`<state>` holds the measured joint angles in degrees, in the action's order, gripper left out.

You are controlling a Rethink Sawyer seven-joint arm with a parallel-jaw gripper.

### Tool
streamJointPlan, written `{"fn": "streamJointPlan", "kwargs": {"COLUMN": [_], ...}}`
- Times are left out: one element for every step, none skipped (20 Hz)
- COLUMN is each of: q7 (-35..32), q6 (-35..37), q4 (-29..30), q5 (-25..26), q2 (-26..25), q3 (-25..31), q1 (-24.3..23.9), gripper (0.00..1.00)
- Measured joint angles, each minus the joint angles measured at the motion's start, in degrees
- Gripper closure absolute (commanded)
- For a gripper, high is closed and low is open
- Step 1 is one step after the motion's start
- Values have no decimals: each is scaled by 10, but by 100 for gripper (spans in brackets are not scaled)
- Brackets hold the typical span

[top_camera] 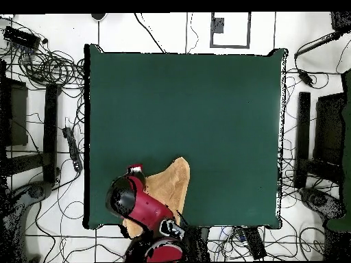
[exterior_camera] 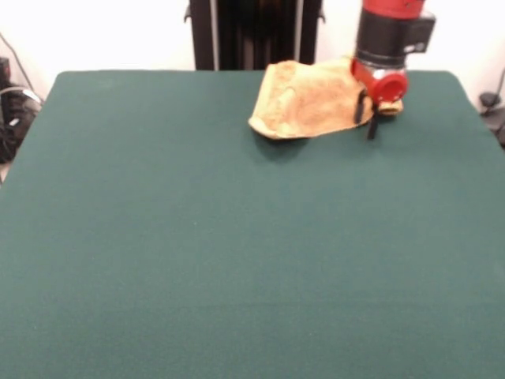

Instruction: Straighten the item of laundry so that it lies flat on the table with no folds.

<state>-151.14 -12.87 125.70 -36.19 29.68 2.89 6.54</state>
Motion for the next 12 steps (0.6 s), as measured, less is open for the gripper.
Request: {"fn": "streamJointPlan", "kwargs": {"q7": [-3,-4,-4,-4,-4,-4,-4,-4,-4,-4,-4,-4], "q6": [17,28,39,91,110,125,156,179,189,200,211,214], "q4": [1,1,1,1,1,1,2,1,2,2,2,2], "q5": [-12,-17,-22,-34,-36,-38,-40,-40,-40,-40,-40,-40], "q2": [8,12,16,34,40,45,55,63,66,70,75,76], "q3": [-4,-8,-13,-32,-38,-43,-52,-59,-61,-64,-66,-66], "q1": [19,30,41,84,98,109,130,145,152,158,165,165], "gripper": [0,0,0,0,0,0,0,0,0,0,0,0]}}
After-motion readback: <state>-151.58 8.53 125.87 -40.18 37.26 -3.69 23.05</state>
